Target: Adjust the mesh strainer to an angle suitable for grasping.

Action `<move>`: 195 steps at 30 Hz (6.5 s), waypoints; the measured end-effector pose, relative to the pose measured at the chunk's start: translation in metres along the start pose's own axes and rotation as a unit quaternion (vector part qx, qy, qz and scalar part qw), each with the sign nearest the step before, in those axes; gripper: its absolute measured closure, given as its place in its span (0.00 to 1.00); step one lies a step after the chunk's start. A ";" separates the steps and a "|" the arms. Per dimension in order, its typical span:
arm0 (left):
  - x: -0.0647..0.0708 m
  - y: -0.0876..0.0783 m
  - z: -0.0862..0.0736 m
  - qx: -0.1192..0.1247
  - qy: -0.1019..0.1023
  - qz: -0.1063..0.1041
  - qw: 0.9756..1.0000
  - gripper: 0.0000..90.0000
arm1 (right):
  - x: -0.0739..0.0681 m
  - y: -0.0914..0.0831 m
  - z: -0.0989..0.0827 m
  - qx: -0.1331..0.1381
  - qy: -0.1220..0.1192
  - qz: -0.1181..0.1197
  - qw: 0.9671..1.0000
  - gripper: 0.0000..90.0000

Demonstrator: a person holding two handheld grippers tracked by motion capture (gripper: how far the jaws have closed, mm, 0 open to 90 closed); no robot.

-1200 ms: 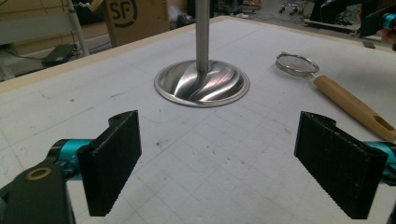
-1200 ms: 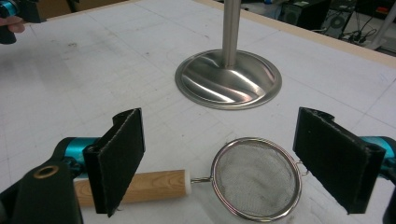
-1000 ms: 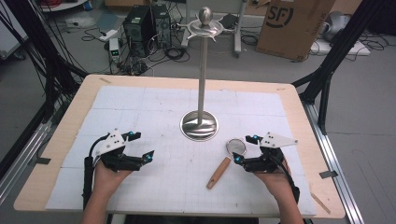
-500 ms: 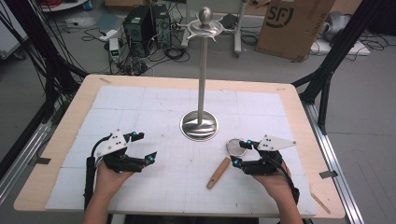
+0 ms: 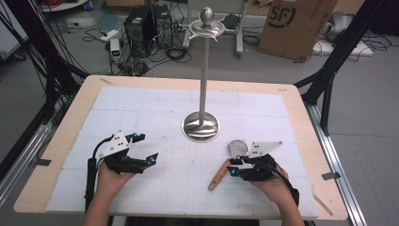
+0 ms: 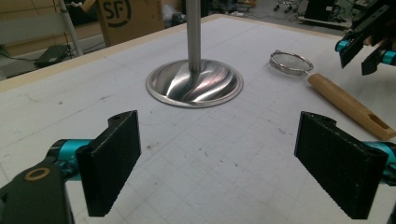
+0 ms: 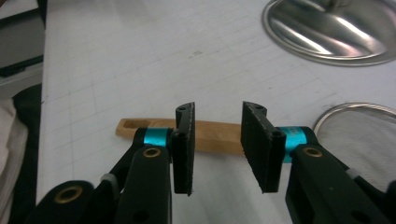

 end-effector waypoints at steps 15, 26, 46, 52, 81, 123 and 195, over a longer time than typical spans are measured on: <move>0.000 0.002 0.000 0.001 -0.002 0.001 1.000 0.17 | -0.012 0.023 0.002 -0.058 -0.030 0.044 0.997 0.99; -0.001 0.003 -0.001 -0.001 -0.004 0.002 1.000 0.17 | -0.016 0.030 0.005 -0.065 -0.033 0.043 0.996 1.00; -0.005 0.005 -0.002 0.004 -0.012 0.007 1.000 0.17 | -0.010 0.053 0.027 -0.053 -0.013 -0.014 0.998 1.00; -0.005 0.005 -0.001 0.008 -0.014 0.007 1.000 0.17 | -0.003 0.060 0.031 -0.058 -0.009 -0.038 0.998 1.00; -0.004 0.006 -0.001 0.007 -0.017 0.005 1.000 0.17 | 0.037 0.040 0.032 -0.026 0.078 -0.127 0.989 1.00; -0.002 0.009 -0.001 0.005 -0.014 -0.001 1.000 0.17 | 0.003 0.008 -0.011 -0.069 0.105 -0.124 0.984 1.00; -0.004 0.007 -0.001 0.004 -0.015 0.000 1.000 0.17 | -0.008 0.049 0.046 -0.042 0.063 -0.100 0.992 0.97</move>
Point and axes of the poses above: each handheld gripper's, and its own axes: y roughly forward along the jaws, z roughly out of its top, x roughly to its right, the point moved 1 cm from there along y, roughly forward along the jaws, and after that the axes turned 13 degrees about -x, right-handed, at the moved point
